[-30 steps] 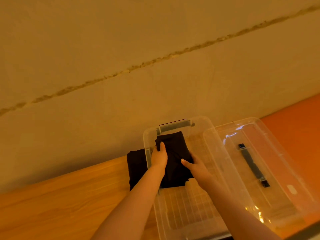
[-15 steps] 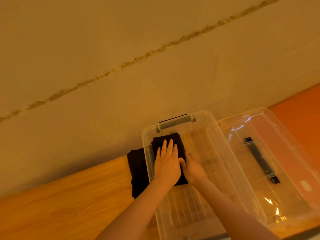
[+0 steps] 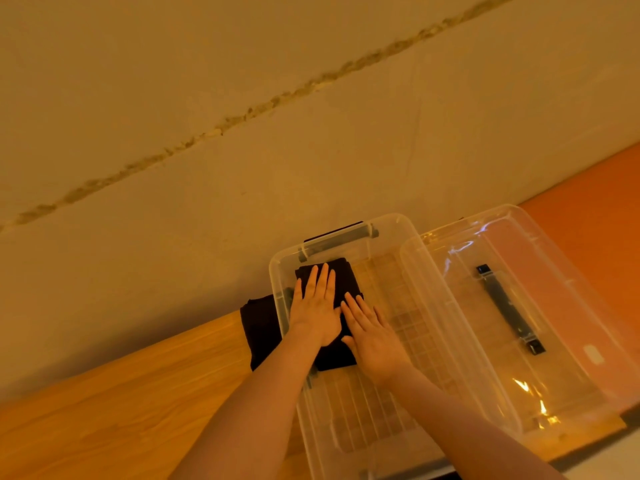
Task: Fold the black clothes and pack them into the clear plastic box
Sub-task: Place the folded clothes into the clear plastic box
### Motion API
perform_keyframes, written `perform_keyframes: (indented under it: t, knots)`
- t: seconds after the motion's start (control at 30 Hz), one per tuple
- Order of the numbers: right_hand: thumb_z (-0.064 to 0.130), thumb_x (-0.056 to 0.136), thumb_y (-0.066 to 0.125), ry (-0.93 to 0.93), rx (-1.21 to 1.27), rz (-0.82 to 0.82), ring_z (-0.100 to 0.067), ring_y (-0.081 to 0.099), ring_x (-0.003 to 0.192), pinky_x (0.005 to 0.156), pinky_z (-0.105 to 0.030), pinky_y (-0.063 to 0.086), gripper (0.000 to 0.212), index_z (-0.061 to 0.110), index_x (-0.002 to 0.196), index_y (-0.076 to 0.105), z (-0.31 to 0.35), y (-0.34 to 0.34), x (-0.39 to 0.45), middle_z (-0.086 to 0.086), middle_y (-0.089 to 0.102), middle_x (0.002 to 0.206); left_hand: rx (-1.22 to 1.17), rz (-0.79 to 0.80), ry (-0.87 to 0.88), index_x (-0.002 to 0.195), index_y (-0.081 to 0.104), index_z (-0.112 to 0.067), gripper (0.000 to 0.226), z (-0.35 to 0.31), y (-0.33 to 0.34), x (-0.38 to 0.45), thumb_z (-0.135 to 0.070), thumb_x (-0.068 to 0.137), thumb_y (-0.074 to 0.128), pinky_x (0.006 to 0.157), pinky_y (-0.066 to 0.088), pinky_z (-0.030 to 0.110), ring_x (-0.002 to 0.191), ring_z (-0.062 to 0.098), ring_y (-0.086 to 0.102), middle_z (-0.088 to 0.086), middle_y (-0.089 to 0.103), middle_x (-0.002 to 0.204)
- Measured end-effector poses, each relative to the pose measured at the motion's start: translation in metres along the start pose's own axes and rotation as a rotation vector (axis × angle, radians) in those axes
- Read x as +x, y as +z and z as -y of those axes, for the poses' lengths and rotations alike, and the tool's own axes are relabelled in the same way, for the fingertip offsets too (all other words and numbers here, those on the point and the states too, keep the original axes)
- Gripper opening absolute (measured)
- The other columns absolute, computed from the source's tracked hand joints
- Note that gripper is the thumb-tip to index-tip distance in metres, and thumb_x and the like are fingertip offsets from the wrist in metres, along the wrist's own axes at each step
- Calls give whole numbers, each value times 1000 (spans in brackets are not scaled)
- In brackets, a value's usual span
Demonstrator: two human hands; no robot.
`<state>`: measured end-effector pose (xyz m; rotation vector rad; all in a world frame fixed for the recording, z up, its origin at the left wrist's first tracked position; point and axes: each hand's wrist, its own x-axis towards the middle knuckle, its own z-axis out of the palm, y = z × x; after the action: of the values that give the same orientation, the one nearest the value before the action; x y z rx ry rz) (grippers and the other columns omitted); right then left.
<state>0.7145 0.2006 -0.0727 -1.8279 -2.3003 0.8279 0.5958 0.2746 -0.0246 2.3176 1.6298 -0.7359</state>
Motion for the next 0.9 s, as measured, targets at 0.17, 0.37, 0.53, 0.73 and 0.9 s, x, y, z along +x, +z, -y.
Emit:
perform_keyframes:
  t: [0.17,0.37,0.53,0.73,0.9]
  knots:
    - [69,70,-27,-7,-86,13,-19,-21,137,115,-37,-3,86,21,140,-11,-2,-6,-2,4,-18,149,37,64,33,146,-15,-11,63,4,-15,1,-40,100,17,115,-10,45,141,21,-22,5,-22,154]
    - [73,64,-31,35,26,-103,-10,-17,138,114,-30,-5,95,19,139,-10,21,-29,-7,8,-16,147,-102,-374,12,148,0,-15,62,28,-18,-50,-47,97,10,111,-13,43,143,24,-14,6,-8,156]
    - [56,93,10,-22,24,-306,-15,6,139,113,-33,11,70,9,144,16,101,-53,1,-3,11,150,-472,-502,-240,146,4,-20,71,82,38,-98,-53,83,-4,111,-10,35,140,17,-11,-1,-6,151]
    - [25,102,25,-7,-36,0,-19,-21,139,111,-32,-10,56,10,147,-5,210,-4,26,-4,-21,151,-1218,-317,-368,142,32,-18,67,125,110,-107,-61,91,27,113,27,44,137,29,31,10,36,147]
    - [23,101,23,371,-118,24,-26,-16,142,115,-38,-4,59,8,146,-13,195,42,46,-11,-19,154,-1543,-83,-541,144,30,-14,47,135,103,-100,-34,101,28,111,25,36,137,24,30,8,31,150]
